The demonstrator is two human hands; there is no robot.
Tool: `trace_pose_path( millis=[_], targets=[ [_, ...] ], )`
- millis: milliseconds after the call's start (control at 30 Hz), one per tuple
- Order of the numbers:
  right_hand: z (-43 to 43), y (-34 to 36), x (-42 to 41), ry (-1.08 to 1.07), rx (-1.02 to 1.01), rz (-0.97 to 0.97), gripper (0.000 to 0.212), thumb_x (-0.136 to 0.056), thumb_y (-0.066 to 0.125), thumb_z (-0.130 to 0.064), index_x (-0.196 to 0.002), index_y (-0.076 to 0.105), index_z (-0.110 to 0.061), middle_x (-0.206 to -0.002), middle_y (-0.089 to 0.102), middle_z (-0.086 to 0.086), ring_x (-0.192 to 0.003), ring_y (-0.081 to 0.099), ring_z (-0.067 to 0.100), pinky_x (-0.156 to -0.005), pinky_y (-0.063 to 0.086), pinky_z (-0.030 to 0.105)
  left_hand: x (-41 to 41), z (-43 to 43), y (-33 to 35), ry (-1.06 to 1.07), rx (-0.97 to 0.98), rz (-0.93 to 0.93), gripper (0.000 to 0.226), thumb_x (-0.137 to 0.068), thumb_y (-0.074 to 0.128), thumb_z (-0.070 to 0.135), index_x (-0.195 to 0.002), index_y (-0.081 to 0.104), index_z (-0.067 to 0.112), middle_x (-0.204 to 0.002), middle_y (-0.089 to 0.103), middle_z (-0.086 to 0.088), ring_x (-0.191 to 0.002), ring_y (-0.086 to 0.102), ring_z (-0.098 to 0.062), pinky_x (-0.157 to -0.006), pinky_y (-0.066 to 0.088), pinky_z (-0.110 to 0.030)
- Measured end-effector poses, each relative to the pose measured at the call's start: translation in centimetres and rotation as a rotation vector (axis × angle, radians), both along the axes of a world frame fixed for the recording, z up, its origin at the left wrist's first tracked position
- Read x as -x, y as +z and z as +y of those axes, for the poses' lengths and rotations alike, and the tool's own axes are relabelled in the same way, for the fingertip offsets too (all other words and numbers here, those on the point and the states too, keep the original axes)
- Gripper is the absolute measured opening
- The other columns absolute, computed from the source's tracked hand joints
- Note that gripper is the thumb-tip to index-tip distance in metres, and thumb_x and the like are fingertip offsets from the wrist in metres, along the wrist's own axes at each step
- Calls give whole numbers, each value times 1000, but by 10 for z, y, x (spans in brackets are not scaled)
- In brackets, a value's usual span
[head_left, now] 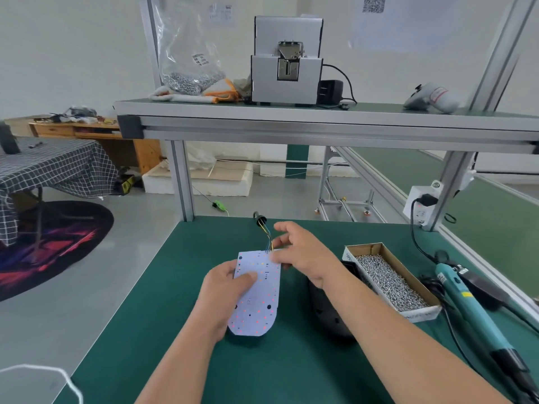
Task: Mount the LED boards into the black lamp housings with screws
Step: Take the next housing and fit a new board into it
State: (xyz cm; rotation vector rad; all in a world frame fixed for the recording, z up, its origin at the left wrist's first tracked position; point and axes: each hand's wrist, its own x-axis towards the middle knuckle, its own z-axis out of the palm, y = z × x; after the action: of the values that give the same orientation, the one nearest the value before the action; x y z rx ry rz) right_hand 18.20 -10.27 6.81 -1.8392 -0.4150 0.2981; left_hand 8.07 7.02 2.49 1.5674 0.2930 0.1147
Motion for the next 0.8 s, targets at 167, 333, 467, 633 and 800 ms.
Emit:
trace_pose_path(
  millis=[167, 333, 467, 633, 800],
  targets=[
    [-44, -1, 7, -97, -267, 58, 32, -106, 61, -13, -138, 58, -9, -95, 77, 6, -69, 68, 19, -56, 53, 29, 8, -7, 9, -248, 292, -73, 39, -89, 77, 17, -127, 73, 15, -121, 77, -19, -98, 77, -36, -79, 61, -44],
    [-73, -13, 6, -186, 102, -295, 60, -107, 54, -10, -161, 36, -27, -144, 51, -5, -109, 65, 10, -97, 53, 31, 13, -9, 9, -551, 306, -83, 47, -91, 77, 16, -136, 67, 9, -128, 71, -27, -97, 74, -35, -83, 59, -42],
    [-78, -16, 11, -132, 205, -484, 72, -99, 43, 9, -159, 40, -31, -154, 28, -14, -132, 45, -5, -108, 42, 27, 17, -10, 10, -751, 329, -61, 51, -89, 82, 13, -134, 63, -2, -120, 72, -24, -92, 76, -30, -80, 61, -37],
    [-66, -15, 13, -77, 240, -626, 34, -96, 60, 8, -92, 72, -24, -109, 69, 8, -108, 65, 21, -98, 52, 50, 15, -10, 11, -586, 391, -99, 52, -82, 83, 16, -123, 63, -9, -111, 72, -24, -83, 72, -29, -72, 59, -35],
    [-39, -19, 16, 55, 422, -833, 18, -104, 59, -13, -99, 71, -24, -80, 59, -2, -83, 46, 22, -77, 39, 37, 6, -14, 9, -279, 659, -261, 23, -95, 71, 22, -113, 80, 10, -111, 77, -10, -93, 75, -22, -81, 63, -36]
  ],
)
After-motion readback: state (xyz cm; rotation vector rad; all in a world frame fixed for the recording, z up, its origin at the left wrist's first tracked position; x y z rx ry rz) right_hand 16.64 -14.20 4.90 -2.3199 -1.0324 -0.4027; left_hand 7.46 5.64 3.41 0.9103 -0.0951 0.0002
